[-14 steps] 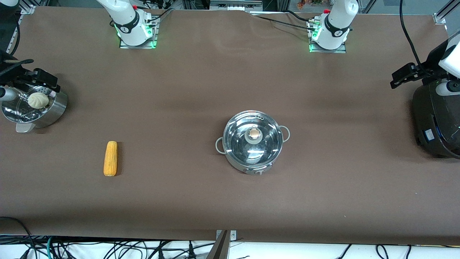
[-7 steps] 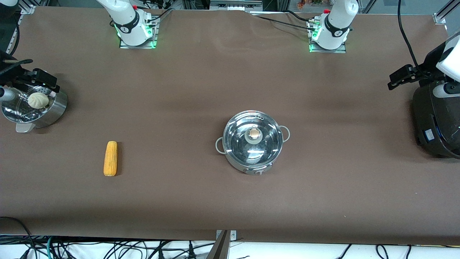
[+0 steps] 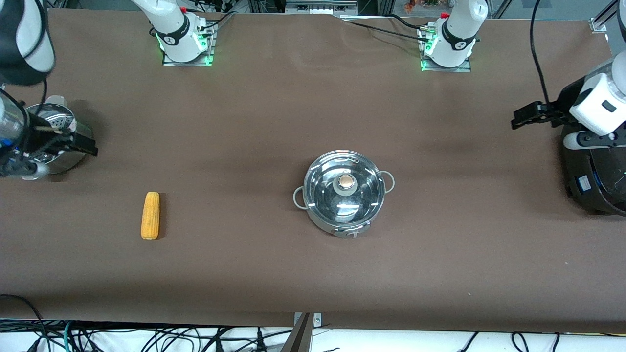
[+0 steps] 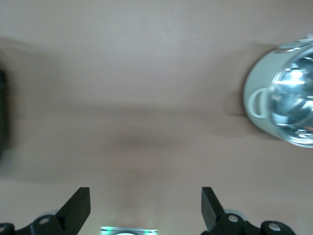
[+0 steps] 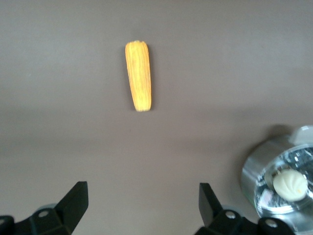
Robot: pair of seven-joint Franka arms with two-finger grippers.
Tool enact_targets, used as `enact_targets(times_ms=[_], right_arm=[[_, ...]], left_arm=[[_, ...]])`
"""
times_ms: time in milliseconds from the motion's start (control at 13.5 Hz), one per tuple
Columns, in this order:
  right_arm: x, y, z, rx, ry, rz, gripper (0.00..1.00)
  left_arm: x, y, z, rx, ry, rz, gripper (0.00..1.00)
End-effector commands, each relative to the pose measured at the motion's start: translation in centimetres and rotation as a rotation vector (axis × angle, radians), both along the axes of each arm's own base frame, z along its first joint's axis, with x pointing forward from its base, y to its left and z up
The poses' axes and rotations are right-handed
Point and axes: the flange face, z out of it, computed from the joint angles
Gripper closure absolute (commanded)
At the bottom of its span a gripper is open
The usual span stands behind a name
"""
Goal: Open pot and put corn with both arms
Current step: 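Reach the right gripper to the corn while the left gripper reaches the knob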
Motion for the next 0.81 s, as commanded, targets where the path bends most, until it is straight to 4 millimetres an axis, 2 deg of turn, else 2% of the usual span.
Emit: enact_targets(times_ms=[0, 148, 296, 444, 741], right_arm=[[2.5, 0.4, -3.0, -0.003, -0.016, 0.011, 0.0], [4.1, 0.5, -7.0, 0.011, -0.016, 0.012, 0.0], [5.4, 0.6, -11.2, 0.02, -0.023, 0.012, 0.0], [6.1, 0.6, -14.3, 0.022, -0.029, 0.014, 0.0], [7.0, 0.7, -20.8, 0.023, -0.064, 0.015, 0.0]], left_arm=[[1.2, -6.4, -1.4, -0.033, 0.017, 0.016, 0.0], [1.7, -12.0, -2.9, -0.024, 0.034, -0.016, 0.0], [2.7, -17.7, -4.6, -0.011, 0.03, 0.052, 0.0], [3.1, -23.3, -7.5, 0.008, 0.026, 0.112, 0.0], [4.0, -29.9, -13.0, -0.009, -0.026, 0.151, 0.01]])
